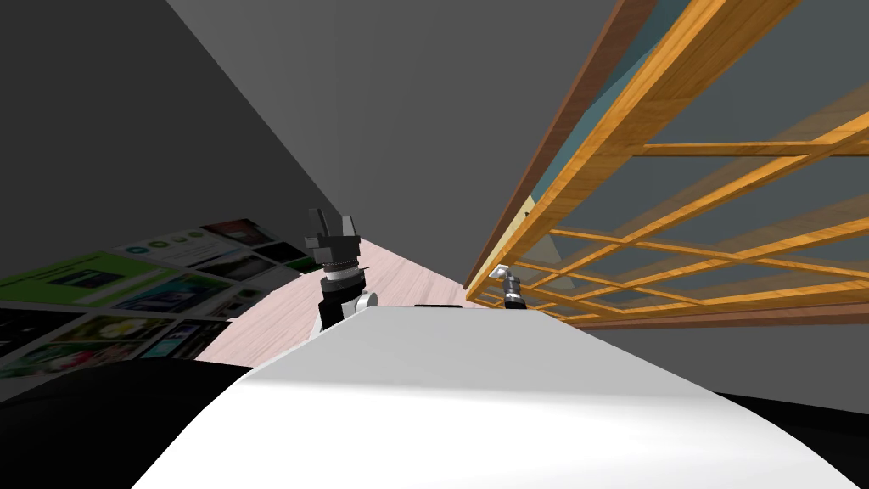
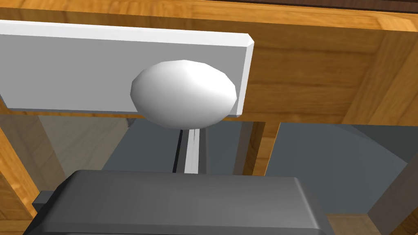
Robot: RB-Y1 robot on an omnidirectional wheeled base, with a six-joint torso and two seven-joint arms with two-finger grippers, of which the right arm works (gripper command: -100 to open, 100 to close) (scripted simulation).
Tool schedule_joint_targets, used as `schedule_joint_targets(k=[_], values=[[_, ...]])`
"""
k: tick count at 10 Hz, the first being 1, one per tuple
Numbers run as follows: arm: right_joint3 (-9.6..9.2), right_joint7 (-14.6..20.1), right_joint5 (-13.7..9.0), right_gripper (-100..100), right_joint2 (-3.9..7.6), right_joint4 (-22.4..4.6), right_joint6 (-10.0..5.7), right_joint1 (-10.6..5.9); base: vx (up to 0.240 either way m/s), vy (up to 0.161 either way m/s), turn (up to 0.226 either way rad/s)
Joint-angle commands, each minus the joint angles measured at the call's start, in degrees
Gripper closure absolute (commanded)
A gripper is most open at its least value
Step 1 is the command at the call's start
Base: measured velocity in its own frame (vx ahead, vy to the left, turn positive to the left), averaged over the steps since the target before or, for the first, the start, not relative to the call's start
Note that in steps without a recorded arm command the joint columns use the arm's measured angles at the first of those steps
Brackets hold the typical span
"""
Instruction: Pull the door open
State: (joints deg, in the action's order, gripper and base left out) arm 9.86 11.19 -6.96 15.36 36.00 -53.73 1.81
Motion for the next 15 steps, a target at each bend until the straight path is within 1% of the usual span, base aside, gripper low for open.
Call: schedule_joint_targets(k=[1,3,6,7,9,10,11,12,13,15], values=[[-0.25,1.87,-0.77,-100,-0.38,0.07,-0.08,-0.35,-0.054,-0.021,0.043],[-0.46,4.8,-2.15,-100,-0.8,0.07,0.04,-0.68,-0.068,0.0,0.062],[-0.86,9.81,-4.83,-100,-1.61,0.08,0.28,-1.33,-0.086,-0.019,0.087],[-0.86,10.38,-4.83,-100,-1.61,0.08,0.28,-1.33,-0.055,-0.015,0.022],[-1.18,14.03,-6.88,-100,-2.24,0.09,0.46,-1.83,-0.06,-0.012,0.071],[-1.18,14.58,-6.88,-100,-2.24,0.09,0.46,-1.83,-0.058,-0.014,0.039],[-1.35,16.81,-7.99,-100,-2.58,0.1,0.56,-2.1,-0.056,-0.01,0.07],[-1.52,18.3,-9.11,-100,-2.92,0.1,0.66,-2.37,-0.079,-0.023,0.123],[-1.52,19.06,-9.11,-100,-2.92,0.1,0.66,-2.37,-0.063,-0.02,0.033],[-1.87,22.73,-11.47,-100,-3.64,0.11,0.87,-2.94,-0.073,-0.014,0.083]])
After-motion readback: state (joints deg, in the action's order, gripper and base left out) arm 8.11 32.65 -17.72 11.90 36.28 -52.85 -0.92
